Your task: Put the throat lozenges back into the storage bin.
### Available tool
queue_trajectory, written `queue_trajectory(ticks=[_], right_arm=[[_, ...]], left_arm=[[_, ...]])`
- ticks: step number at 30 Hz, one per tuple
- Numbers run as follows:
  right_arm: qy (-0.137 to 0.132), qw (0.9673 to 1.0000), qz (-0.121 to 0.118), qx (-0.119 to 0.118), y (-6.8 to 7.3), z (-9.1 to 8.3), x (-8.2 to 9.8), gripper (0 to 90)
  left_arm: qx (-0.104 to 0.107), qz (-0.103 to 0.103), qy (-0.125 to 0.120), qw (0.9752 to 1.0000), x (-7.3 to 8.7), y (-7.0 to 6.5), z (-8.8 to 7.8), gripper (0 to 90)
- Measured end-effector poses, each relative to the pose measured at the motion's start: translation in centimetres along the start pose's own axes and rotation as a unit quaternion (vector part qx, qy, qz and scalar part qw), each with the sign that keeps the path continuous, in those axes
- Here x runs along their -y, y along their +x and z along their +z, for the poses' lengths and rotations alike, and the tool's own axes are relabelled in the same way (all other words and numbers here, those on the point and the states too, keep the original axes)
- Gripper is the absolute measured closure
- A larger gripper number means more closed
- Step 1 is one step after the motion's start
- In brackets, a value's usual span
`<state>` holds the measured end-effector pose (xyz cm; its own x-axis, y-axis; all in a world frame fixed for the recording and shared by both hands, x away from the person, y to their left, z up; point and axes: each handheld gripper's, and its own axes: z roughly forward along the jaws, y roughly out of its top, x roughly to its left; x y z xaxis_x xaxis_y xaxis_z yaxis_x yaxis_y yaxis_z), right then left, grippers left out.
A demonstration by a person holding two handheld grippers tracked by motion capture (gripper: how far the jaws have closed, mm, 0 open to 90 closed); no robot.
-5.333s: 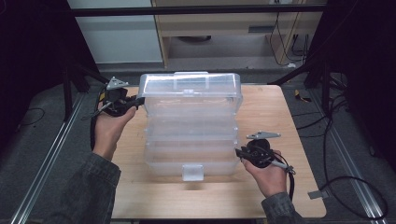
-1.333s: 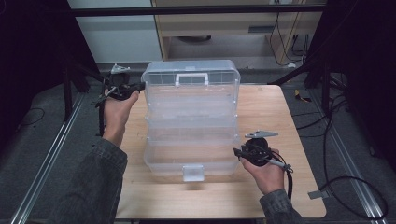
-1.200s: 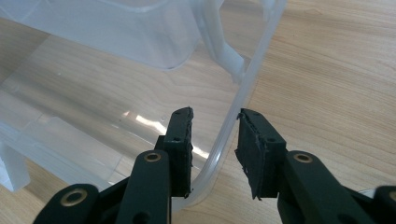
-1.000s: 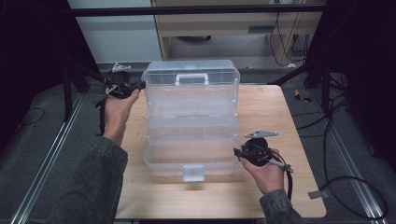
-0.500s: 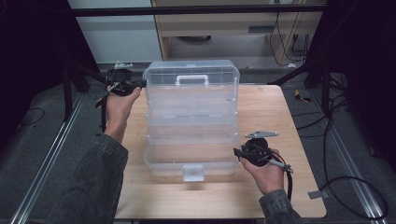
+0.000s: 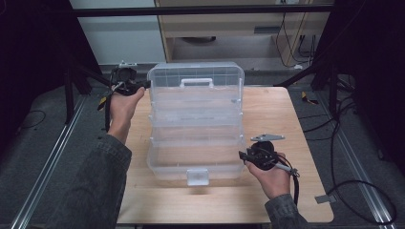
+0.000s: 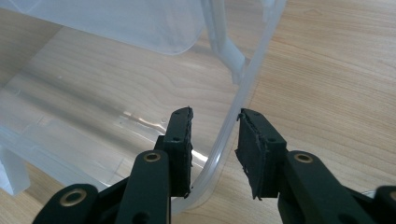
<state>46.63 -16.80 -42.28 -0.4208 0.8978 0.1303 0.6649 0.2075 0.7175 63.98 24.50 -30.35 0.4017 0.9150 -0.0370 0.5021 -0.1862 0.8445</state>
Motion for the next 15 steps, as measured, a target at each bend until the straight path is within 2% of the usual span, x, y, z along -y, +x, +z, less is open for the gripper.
queue_trajectory(ticks=[11,15], right_arm=[[-0.002,1.0,0.001,0.0,-0.1,0.0,0.1,65.7],[-0.002,1.0,0.002,0.0,-0.3,-0.1,0.1,66.8]], left_arm=[[-0.006,-0.005,0.009,0.9999,-0.1,0.5,1.1,85.3],[0.0,-0.025,0.017,0.9995,0.2,1.1,1.7,85.7]])
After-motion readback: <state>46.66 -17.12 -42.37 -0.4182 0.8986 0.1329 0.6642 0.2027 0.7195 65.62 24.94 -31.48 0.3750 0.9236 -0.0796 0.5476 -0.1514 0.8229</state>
